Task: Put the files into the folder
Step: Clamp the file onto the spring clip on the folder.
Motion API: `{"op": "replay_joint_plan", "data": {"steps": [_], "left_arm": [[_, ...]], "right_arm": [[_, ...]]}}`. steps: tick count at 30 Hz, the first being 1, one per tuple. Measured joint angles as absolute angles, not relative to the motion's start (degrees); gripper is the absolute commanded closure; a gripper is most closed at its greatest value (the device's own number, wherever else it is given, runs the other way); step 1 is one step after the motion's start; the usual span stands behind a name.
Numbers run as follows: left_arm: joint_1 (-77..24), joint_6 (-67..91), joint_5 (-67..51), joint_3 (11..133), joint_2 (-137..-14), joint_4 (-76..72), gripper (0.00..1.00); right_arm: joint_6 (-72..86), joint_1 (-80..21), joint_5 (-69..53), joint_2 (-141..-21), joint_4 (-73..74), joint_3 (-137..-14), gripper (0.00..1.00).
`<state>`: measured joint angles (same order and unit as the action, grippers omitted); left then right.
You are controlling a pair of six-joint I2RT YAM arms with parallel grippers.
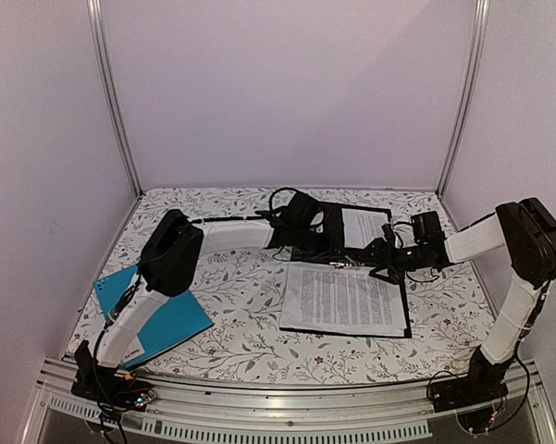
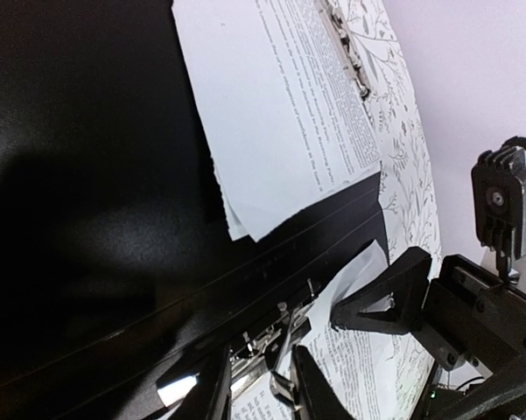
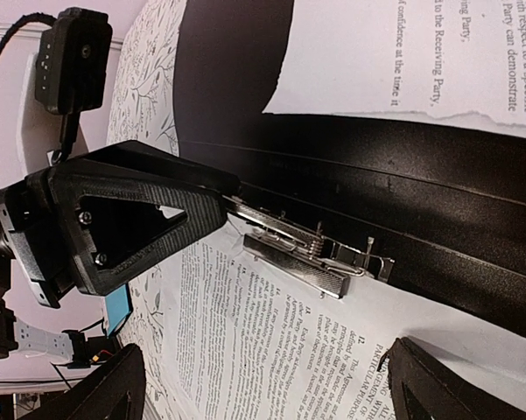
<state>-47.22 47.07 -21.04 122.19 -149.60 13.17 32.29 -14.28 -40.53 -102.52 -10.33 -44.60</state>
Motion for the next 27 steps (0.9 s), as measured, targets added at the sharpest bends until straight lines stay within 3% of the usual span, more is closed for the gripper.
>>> {"op": "replay_joint_plan", "data": {"steps": [10,16,27], "left_arm": [[-46.7,49.2,-22.2,122.1,-149.6,12.6,0.88],[-46.5,50.6,-22.7,121.4,-149.6,11.9,1.0],[-46.0,50.9,-23.4,119.2,-149.2,9.4,1.0]], "right_arm": [[32.1,-14.3,-40.3,-102.5,-10.3,-44.6,0.04],[32.1,-14.3,-40.2,-102.5,-10.3,-44.6,0.04],[32.0,-14.3,-40.0,-102.5,-9.6,-44.9,0.04]]}}
